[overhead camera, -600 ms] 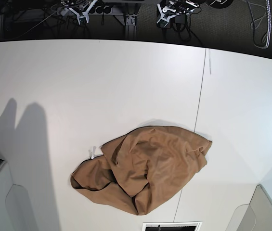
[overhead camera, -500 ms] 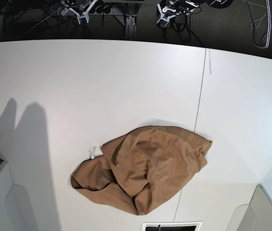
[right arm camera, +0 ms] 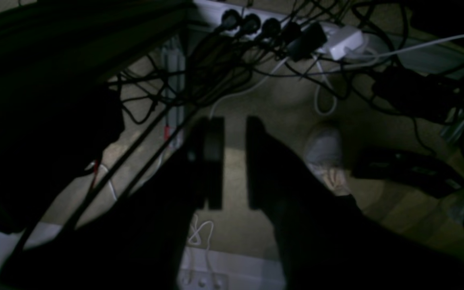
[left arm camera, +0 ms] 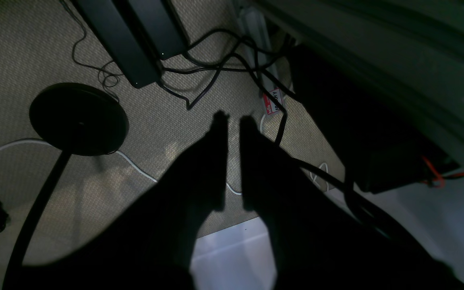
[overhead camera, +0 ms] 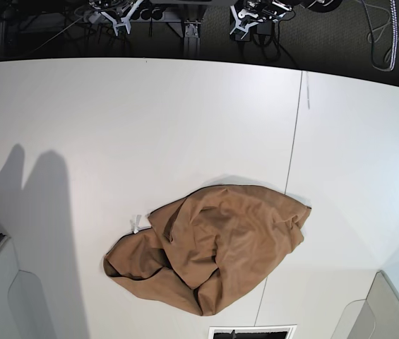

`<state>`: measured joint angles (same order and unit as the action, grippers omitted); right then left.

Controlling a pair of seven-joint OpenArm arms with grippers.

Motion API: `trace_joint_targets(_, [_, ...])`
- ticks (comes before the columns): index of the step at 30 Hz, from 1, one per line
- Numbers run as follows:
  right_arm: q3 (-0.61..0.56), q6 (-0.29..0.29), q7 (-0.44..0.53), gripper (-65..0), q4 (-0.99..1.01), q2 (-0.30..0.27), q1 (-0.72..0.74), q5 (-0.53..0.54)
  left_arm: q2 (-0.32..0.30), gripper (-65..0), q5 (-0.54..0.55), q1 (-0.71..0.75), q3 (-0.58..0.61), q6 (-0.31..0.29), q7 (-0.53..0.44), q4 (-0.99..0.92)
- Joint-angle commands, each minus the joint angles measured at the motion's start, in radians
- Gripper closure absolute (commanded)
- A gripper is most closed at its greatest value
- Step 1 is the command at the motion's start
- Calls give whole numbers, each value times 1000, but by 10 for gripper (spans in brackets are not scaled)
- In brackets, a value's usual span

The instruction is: Layout the t-shirt on the table in an organized manner, then fold the t-shirt properly

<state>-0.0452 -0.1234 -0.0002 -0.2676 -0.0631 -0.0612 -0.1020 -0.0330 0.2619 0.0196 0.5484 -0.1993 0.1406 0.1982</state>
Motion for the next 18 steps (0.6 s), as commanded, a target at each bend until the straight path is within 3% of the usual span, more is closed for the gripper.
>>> trace_joint_targets(1, [1, -4, 8, -87, -5, -1, -3, 1, 2, -91, -1, 3, -2, -7, -6, 2])
trace_joint_targets(11, [1, -4, 8, -87, -11, -4, -36, 1, 2, -91, -1, 52, -2, -7, -5, 36])
trace_joint_targets(18, [1, -43, 8, -87, -156, -32, -186, 1, -18, -91, -55, 196, -6, -6, -6, 251])
